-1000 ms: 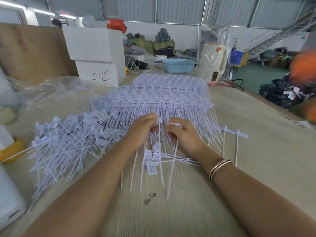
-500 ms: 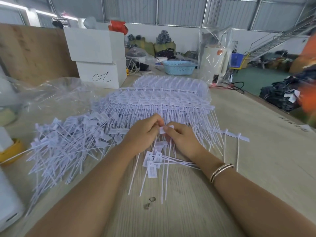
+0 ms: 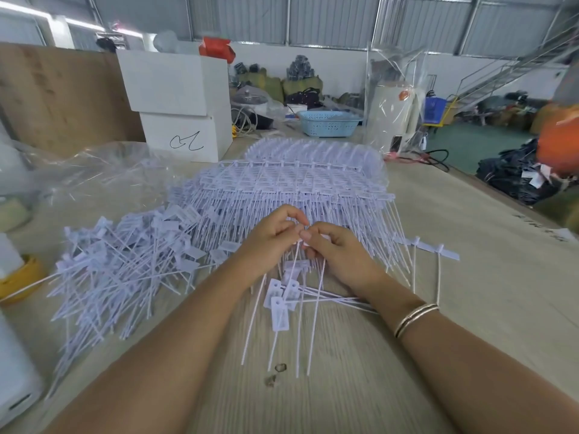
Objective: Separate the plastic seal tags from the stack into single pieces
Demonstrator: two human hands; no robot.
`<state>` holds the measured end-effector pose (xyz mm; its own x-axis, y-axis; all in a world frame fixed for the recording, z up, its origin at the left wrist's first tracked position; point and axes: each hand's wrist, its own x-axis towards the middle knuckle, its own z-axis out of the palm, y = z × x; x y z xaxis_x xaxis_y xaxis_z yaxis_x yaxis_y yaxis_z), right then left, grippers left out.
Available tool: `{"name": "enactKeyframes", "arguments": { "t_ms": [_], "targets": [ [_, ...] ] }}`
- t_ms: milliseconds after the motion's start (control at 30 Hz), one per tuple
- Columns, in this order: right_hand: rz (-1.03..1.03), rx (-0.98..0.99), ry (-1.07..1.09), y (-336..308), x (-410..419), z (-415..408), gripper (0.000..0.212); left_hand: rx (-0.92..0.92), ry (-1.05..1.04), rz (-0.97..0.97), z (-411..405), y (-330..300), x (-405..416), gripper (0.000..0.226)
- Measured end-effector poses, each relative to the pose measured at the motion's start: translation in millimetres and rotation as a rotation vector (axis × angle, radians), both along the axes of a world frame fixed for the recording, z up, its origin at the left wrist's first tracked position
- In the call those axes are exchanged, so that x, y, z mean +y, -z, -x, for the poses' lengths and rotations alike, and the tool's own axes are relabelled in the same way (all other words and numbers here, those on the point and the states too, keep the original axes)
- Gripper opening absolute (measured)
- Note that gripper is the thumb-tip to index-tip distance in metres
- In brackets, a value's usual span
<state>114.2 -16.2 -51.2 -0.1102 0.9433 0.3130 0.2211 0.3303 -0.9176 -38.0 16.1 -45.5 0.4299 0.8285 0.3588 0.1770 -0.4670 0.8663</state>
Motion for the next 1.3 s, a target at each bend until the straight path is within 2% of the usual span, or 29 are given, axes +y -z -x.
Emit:
{"name": "enactKeyframes", "arguments": {
  "t_ms": [133,267,300,433,567,733,800,867,933,1000,1067,1167,1300],
  "targets": [
    [-0.173,-0.109,0.107,1.0,1.8,4.9,0.021,-0.150,0.010,0.092,-3.2,2.3,2.3,0.029],
    [-0.276,-0.191,0.146,1.8,-0.6,4.9,0.029,-0.350,-0.161,0.148,2.7,0.1,9.6,0.035],
    [-0.275,-0.235,0.149,2.5,-1.0,3.7,0.032,-0.325,-0.192,0.107,5.8,-0.7,10.9,0.034],
    [-0.286,-0.618,0.225,5.2,1.6,-1.7,0.039,-0.126,-0.159,0.045,4.4,0.9,7.4,0.039],
    [-0.247,-0.427,0.261,4.7,3.0,0.0,0.040,0.119,-0.127,-0.100,-6.1,5.9,0.4,0.042],
    [-0.192,-0.392,0.237,7.1,5.7,-3.3,0.026,0.114,-0.182,-0.172,-10.1,6.5,-0.7,0.031],
    [-0.169,-0.311,0.198,4.7,4.1,-3.7,0.020,0.127,-0.225,-0.207,-7.7,4.1,0.8,0.023],
    [-0.139,-0.164,0.183,1.1,3.1,-4.0,0.022,0.234,-0.302,-0.303,-2.1,2.6,3.2,0.011],
    [-0.113,-0.066,0.181,-0.9,2.0,-4.5,0.027,0.355,-0.327,-0.378,2.7,4.8,5.8,0.030],
    [-0.080,-0.085,0.142,-0.1,0.2,-3.7,0.026,0.408,-0.270,-0.341,3.4,6.7,6.5,0.043],
    [-0.022,-0.141,0.071,2.4,0.0,-3.0,0.020,0.459,-0.245,-0.366,2.0,8.8,8.5,0.043],
    [0.043,-0.142,0.017,4.2,1.4,-3.3,0.032,0.477,-0.237,-0.407,0.2,9.1,9.0,0.041],
    [0.037,-0.127,-0.022,0.1,-1.0,-4.3,0.029,0.464,-0.255,-0.439,0.4,5.9,5.9,0.044]
  ]
}}
